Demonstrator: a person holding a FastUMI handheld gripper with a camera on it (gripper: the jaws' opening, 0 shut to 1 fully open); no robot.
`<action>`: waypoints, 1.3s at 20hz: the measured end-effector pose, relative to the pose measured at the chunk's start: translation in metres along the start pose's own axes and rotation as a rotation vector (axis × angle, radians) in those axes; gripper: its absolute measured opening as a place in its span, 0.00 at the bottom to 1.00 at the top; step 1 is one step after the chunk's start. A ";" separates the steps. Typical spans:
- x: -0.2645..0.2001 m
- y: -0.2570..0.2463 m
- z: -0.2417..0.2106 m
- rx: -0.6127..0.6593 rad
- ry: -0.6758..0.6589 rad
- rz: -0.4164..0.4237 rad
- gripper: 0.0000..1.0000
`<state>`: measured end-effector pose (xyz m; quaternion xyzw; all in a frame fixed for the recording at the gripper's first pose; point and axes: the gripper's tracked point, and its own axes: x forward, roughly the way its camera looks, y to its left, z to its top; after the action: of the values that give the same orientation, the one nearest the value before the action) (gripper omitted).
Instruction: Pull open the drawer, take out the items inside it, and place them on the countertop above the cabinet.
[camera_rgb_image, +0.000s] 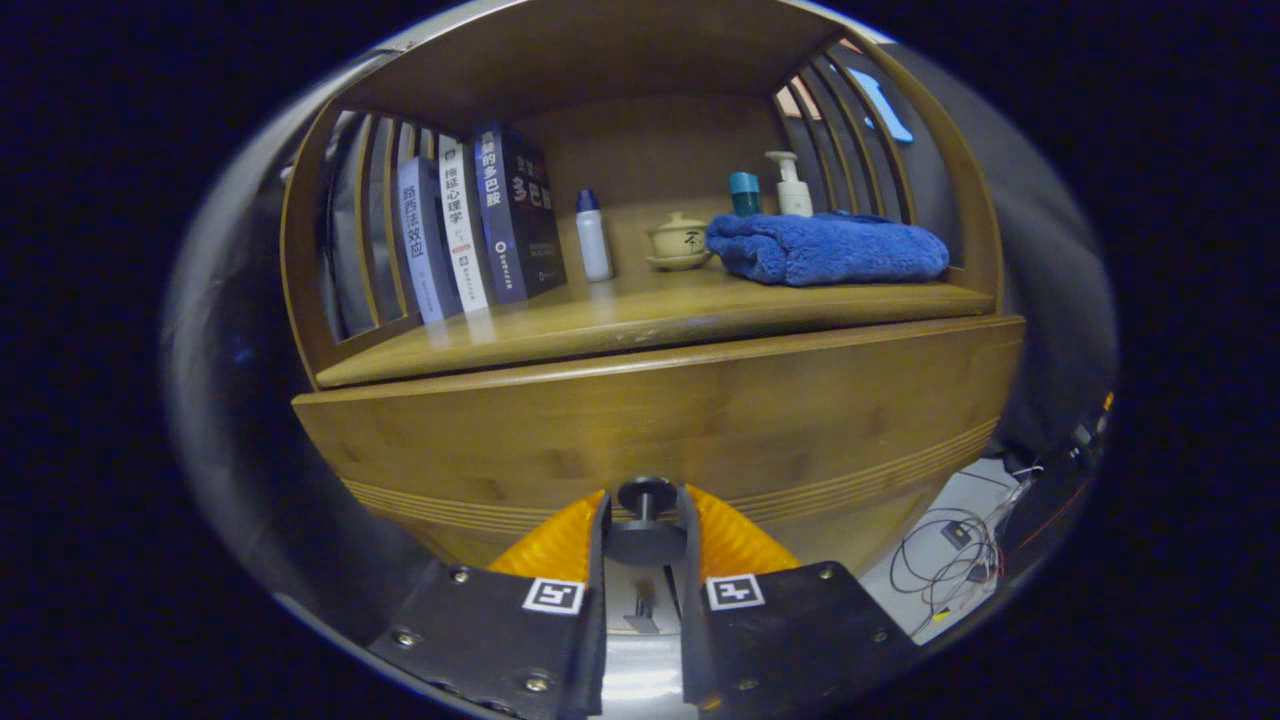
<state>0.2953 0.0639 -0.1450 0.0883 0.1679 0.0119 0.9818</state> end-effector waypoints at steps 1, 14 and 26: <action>-0.015 -0.003 -0.006 0.003 0.004 -0.010 0.30; -0.122 -0.010 -0.043 -0.056 0.038 -0.089 0.30; -0.162 -0.018 -0.064 -0.042 0.076 -0.149 0.30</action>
<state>0.1210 0.0488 -0.1547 0.0544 0.2109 -0.0546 0.9745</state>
